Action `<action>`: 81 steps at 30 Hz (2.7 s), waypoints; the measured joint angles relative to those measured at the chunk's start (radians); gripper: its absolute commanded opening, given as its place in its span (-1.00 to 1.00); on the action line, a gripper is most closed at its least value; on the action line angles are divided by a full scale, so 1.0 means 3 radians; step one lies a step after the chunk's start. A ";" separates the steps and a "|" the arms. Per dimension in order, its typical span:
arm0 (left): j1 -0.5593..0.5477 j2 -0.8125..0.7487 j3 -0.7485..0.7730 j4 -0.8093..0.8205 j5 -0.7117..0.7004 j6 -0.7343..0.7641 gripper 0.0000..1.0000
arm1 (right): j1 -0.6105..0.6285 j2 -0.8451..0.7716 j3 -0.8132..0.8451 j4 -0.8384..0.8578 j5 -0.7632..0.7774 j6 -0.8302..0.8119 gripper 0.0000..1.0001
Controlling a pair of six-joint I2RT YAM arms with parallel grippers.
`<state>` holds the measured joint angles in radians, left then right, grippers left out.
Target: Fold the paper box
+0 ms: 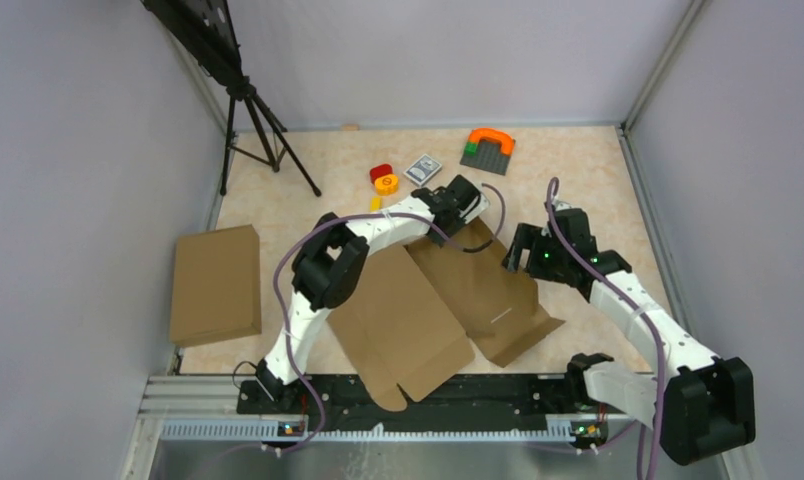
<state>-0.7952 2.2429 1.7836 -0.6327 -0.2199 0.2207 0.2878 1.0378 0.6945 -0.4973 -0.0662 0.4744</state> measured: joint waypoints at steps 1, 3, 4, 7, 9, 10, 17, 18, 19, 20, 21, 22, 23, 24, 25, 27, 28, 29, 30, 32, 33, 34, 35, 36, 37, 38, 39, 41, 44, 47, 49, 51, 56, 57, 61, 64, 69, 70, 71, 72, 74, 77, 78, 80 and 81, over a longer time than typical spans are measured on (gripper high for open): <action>0.0001 -0.0008 -0.0023 0.0022 -0.0064 -0.0058 -1.00 | 0.0000 0.0015 -0.0001 0.0000 -0.0006 0.0001 0.63; 0.0005 -0.0031 -0.0074 0.0051 -0.0202 -0.0175 -1.00 | 0.0000 0.0027 -0.0003 0.0000 -0.0011 0.0004 0.63; 0.0008 -0.0043 -0.0103 0.0062 -0.0272 -0.0230 -1.00 | 0.0000 0.0025 -0.0003 0.0001 -0.0014 0.0004 0.63; 0.0015 -0.0058 -0.0139 0.0067 -0.0387 -0.0365 -1.00 | 0.0000 0.0025 -0.0003 0.0001 -0.0014 0.0004 0.63; 0.0023 -0.0078 -0.0168 0.0074 -0.0435 -0.0456 -1.00 | 0.0000 0.0025 -0.0003 0.0000 -0.0013 0.0004 0.63; 0.0028 -0.0094 -0.0192 0.0083 -0.0454 -0.0504 -1.00 | 0.0000 0.0027 -0.0003 -0.0004 -0.0009 0.0004 0.63; 0.0100 -0.0159 -0.0226 -0.0148 -0.1101 -0.1383 -1.00 | 0.0000 0.0025 0.0006 -0.0142 0.0272 0.0102 0.61; 0.0123 -0.0159 -0.0181 -0.0272 -0.1184 -0.1553 -1.00 | 0.0000 0.0027 0.0014 -0.0181 0.0340 0.0135 0.60; 0.0153 -0.0160 -0.0139 -0.0370 -0.1251 -0.1757 -1.00 | 0.0000 0.0027 0.0034 -0.0237 0.0412 0.0172 0.60; 0.0160 -0.0160 -0.0128 -0.0383 -0.1264 -0.1808 -1.00 | 0.0000 0.0027 0.0055 -0.0271 0.0472 0.0202 0.60; 0.0187 -0.0163 -0.0128 -0.0390 -0.1266 -0.1946 -1.00 | 0.0000 0.0027 0.0079 -0.0304 0.0525 0.0229 0.60; 0.0212 -0.0175 -0.0151 -0.0388 -0.1255 -0.2049 -1.00 | 0.0000 0.0027 0.0099 -0.0322 0.0577 0.0248 0.59; 0.0244 -0.0209 -0.0221 -0.0361 -0.1227 -0.2145 -1.00 | 0.0000 0.0025 0.0120 -0.0338 0.0619 0.0270 0.59; 0.0276 -0.0256 -0.0317 -0.0332 -0.1193 -0.2220 -1.00 | 0.0000 0.0025 0.0134 -0.0348 0.0656 0.0287 0.58; 0.0306 -0.0312 -0.0417 -0.0324 -0.1148 -0.2279 -1.00 | -0.0003 0.0025 0.0137 -0.0347 0.0689 0.0296 0.57; 0.0374 -0.0443 -0.0600 -0.0317 -0.1052 -0.2380 -1.00 | -0.0039 0.0032 0.0137 -0.0360 0.0734 0.0319 0.55; 0.0416 -0.0502 -0.0665 -0.0320 -0.0966 -0.2420 -1.00 | -0.0065 0.0042 0.0137 -0.0366 0.0735 0.0319 0.53; 0.0460 -0.0548 -0.0698 -0.0326 -0.0867 -0.2452 -1.00 | -0.0092 0.0058 0.0137 -0.0365 0.0738 0.0318 0.53; 0.0501 -0.0572 -0.0704 -0.0332 -0.0763 -0.2472 -1.00 | -0.0135 0.0092 0.0150 -0.0370 0.0735 0.0315 0.53; 0.0591 -0.0596 -0.0704 -0.0336 -0.0526 -0.2487 -1.00 | -0.0200 0.0207 0.0211 -0.0365 0.0726 0.0285 0.51; 0.0651 -0.0599 -0.0706 -0.0338 -0.0385 -0.2492 -1.00 | -0.0214 0.0259 0.0248 -0.0355 0.0713 0.0272 0.50; 0.0701 -0.0599 -0.0715 -0.0336 -0.0264 -0.2494 -1.00 | -0.0229 0.0333 0.0300 -0.0331 0.0702 0.0251 0.49; 0.0732 -0.0600 -0.0731 -0.0336 -0.0178 -0.2500 -1.00 | -0.0230 0.0398 0.0351 -0.0305 0.0693 0.0228 0.48; 0.0767 -0.0605 -0.0760 -0.0336 -0.0095 -0.2504 -1.00 | -0.0233 0.0476 0.0417 -0.0282 0.0679 0.0211 0.47; 0.0800 -0.0617 -0.0800 -0.0337 -0.0038 -0.2510 -1.00 | -0.0233 0.0547 0.0474 -0.0257 0.0671 0.0193 0.45; 0.0824 -0.0647 -0.0829 -0.0331 0.0022 -0.2516 -1.00 | -0.0235 0.0614 0.0528 -0.0224 0.0664 0.0175 0.43; 0.0834 -0.0679 -0.0852 -0.0351 0.0072 -0.2525 -1.00 | -0.0244 0.0694 0.0580 -0.0184 0.0655 0.0154 0.40; 0.0833 -0.0717 -0.0890 -0.0389 0.0137 -0.2551 -1.00 | -0.0261 0.0805 0.0621 -0.0098 0.0635 0.0122 0.36; 0.0825 -0.0788 -0.0973 -0.0399 0.0225 -0.2578 -1.00 | -0.0278 0.0941 0.0624 -0.0015 0.0548 0.0080 0.33; 0.0823 -0.0885 -0.1097 -0.0408 0.0248 -0.2622 -1.00 | -0.0278 0.1001 0.0624 0.0029 0.0487 0.0053 0.31; 0.0821 -0.0951 -0.1176 -0.0429 0.0248 -0.2654 -1.00 | -0.0278 0.1001 0.0624 0.0061 0.0493 0.0039 0.31; 0.0819 -0.1020 -0.1266 -0.0437 0.0248 -0.2678 -1.00 | -0.0278 0.1001 0.0624 0.0081 0.0502 0.0020 0.31; 0.0818 -0.1116 -0.1401 -0.0422 0.0248 -0.2711 -1.00 | -0.0278 0.1001 0.0585 0.0137 0.0500 -0.0011 0.30; 0.0816 -0.1122 -0.1409 -0.0413 0.0249 -0.2714 -1.00 | -0.0278 0.1003 0.0561 0.0151 0.0487 -0.0013 0.27; 0.0797 -0.1122 -0.1418 -0.0397 0.0243 -0.2722 -1.00 | -0.0280 0.1119 0.0500 0.0187 0.0427 -0.0022 0.05; 0.0783 -0.1122 -0.1420 -0.0385 0.0234 -0.2724 -1.00 | -0.0281 0.1233 0.0500 0.0187 0.0376 -0.0032 -0.29; 0.0759 -0.1122 -0.1420 -0.0389 0.0186 -0.2724 -1.00 | -0.0292 0.1231 0.0506 0.0214 0.0248 -0.0062 -1.00; 0.0752 -0.1122 -0.1420 -0.0393 0.0173 -0.2724 -1.00 | -0.0294 0.1231 0.0510 0.0210 0.0201 -0.0074 -1.00; 0.0741 -0.1122 -0.1420 -0.0399 0.0156 -0.2724 -1.00 | -0.0292 0.1231 0.0518 0.0202 0.0167 -0.0084 -1.00; 0.0732 -0.1122 -0.1420 -0.0411 0.0146 -0.2724 -1.00 | -0.0292 0.1226 0.0532 0.0197 0.0132 -0.0103 -1.00; 0.0722 -0.1120 -0.1413 -0.0436 0.0128 -0.2724 -1.00 | -0.0290 0.1189 0.0551 0.0181 0.0081 -0.0137 -1.00; 0.0712 -0.1119 -0.1391 -0.0486 0.0094 -0.2724 -1.00 | -0.0254 0.1097 0.0580 0.0132 0.0034 -0.0186 -1.00; 0.0708 -0.1119 -0.1377 -0.0509 0.0076 -0.2725 -1.00 | -0.0239 0.1063 0.0605 0.0111 0.0025 -0.0206 -1.00; 0.0699 -0.1118 -0.1353 -0.0534 0.0051 -0.2725 -1.00 | -0.0201 0.1013 0.0659 0.0081 0.0017 -0.0237 -1.00; 0.0697 -0.1114 -0.1343 -0.0544 0.0041 -0.2726 -1.00 | -0.0184 0.0994 0.0682 0.0070 0.0009 -0.0245 -1.00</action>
<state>-0.5861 1.9087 1.3808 -0.7959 -0.2077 -0.5972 0.2325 1.3361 0.8989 -0.4763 -0.0635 0.4007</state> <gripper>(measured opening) 0.015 0.009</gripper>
